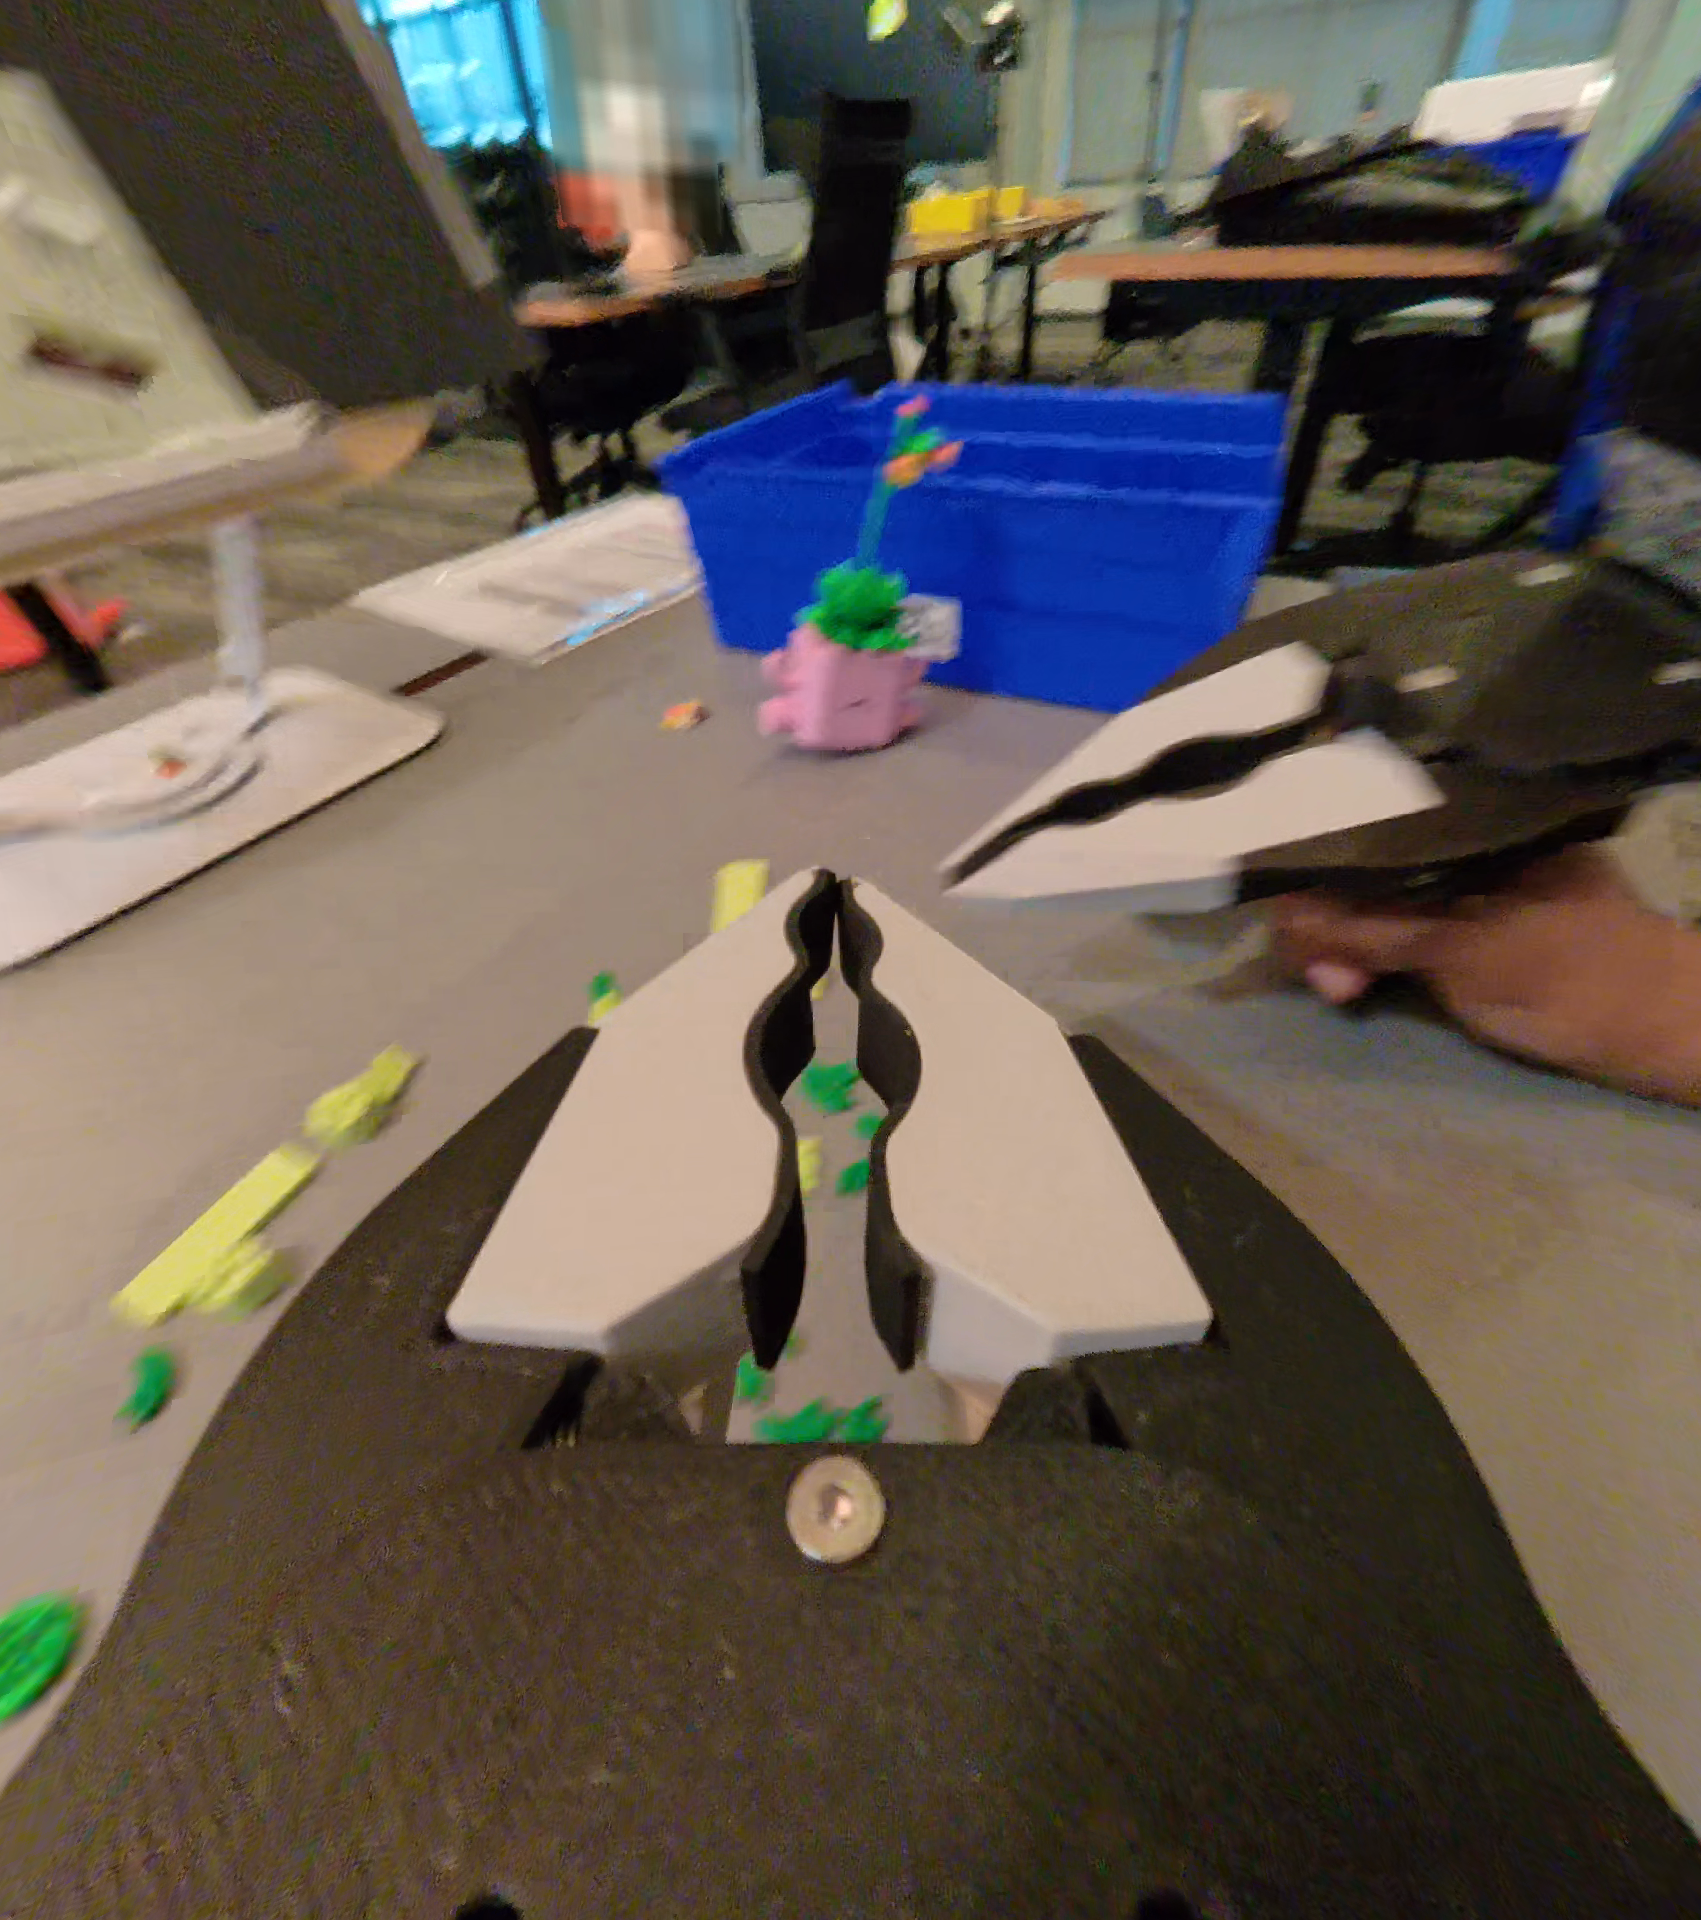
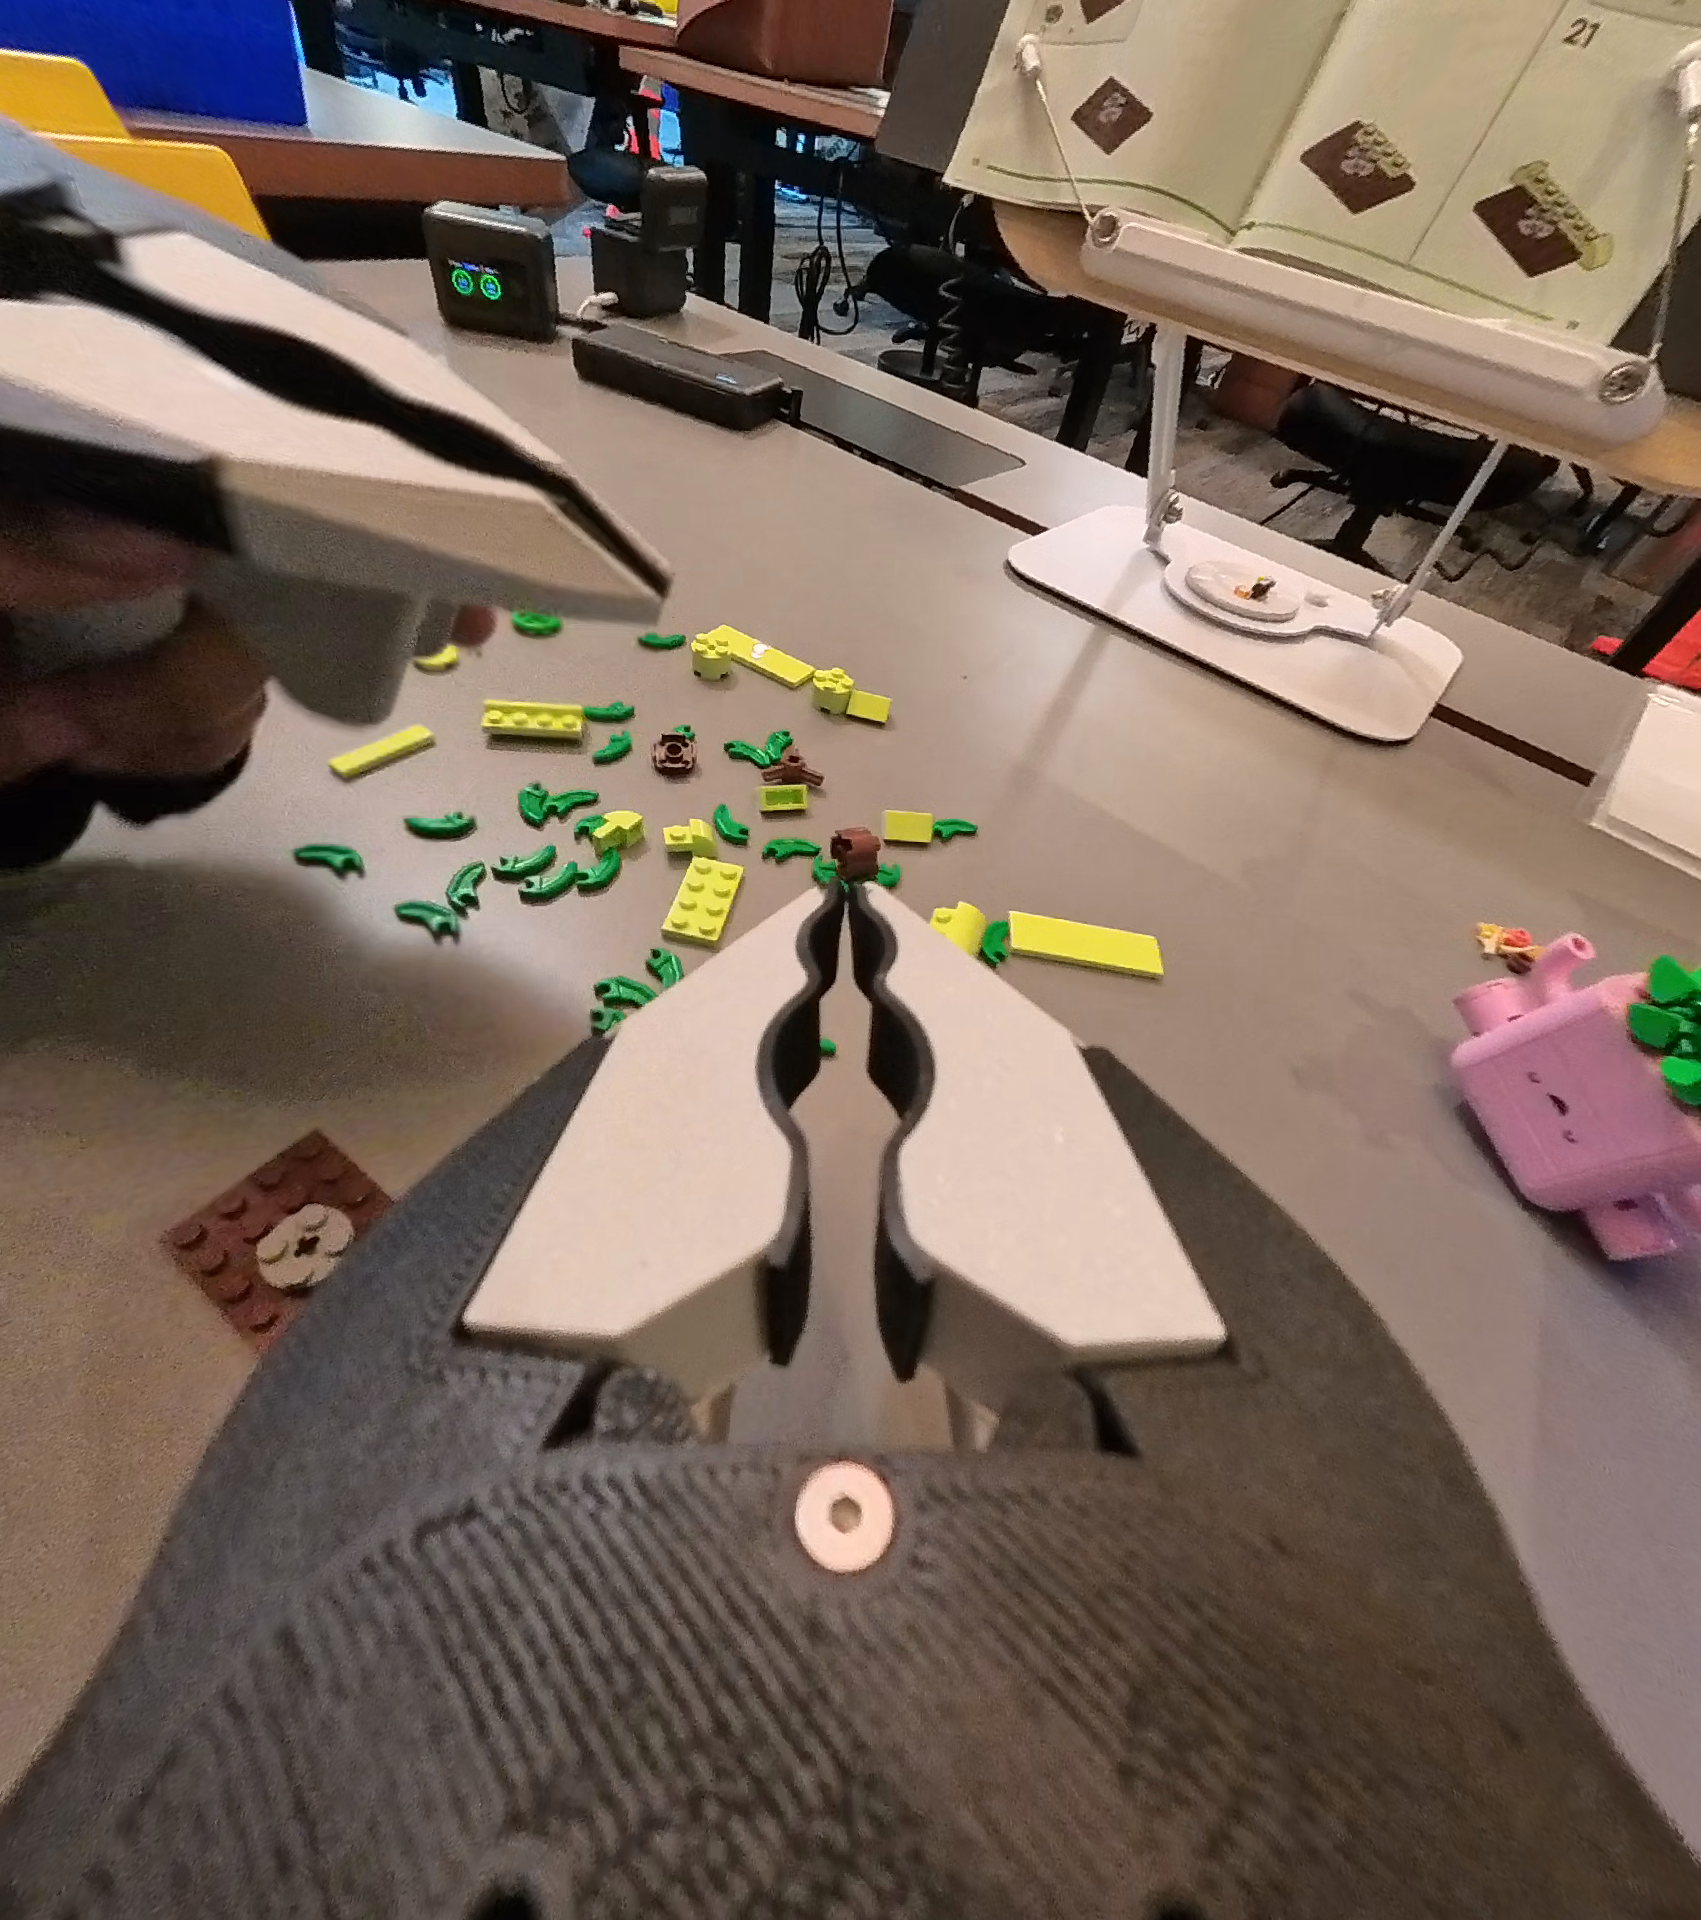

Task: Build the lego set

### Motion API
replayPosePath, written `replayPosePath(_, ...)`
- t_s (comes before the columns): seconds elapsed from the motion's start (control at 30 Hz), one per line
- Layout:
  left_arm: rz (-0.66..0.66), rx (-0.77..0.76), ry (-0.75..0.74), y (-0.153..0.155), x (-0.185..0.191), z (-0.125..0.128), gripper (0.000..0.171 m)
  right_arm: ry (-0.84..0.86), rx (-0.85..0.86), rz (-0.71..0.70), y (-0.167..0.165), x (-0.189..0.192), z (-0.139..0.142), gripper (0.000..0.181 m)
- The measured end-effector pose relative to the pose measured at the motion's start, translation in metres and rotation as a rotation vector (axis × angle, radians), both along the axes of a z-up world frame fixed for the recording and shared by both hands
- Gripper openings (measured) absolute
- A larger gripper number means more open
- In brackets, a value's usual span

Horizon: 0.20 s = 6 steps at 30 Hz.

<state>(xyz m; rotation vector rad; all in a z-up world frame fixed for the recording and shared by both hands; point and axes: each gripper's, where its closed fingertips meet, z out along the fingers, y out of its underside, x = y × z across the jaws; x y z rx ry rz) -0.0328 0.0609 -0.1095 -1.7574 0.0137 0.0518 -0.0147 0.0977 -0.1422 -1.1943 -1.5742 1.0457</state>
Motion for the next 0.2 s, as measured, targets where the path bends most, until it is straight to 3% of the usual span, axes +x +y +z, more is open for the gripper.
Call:
replayPosePath(0.1,0.07,-0.099,-0.072,-0.019,-0.05,-0.023,0.0,-0.001,0.004,0.006,-0.001,0.0,0.0,0.0)
replayPosePath(0.2,0.101,-0.086,-0.109,-0.029,-0.069,-0.025,0.0,-0.001,0.004,0.011,-0.002,0.0,0.0,0.001)
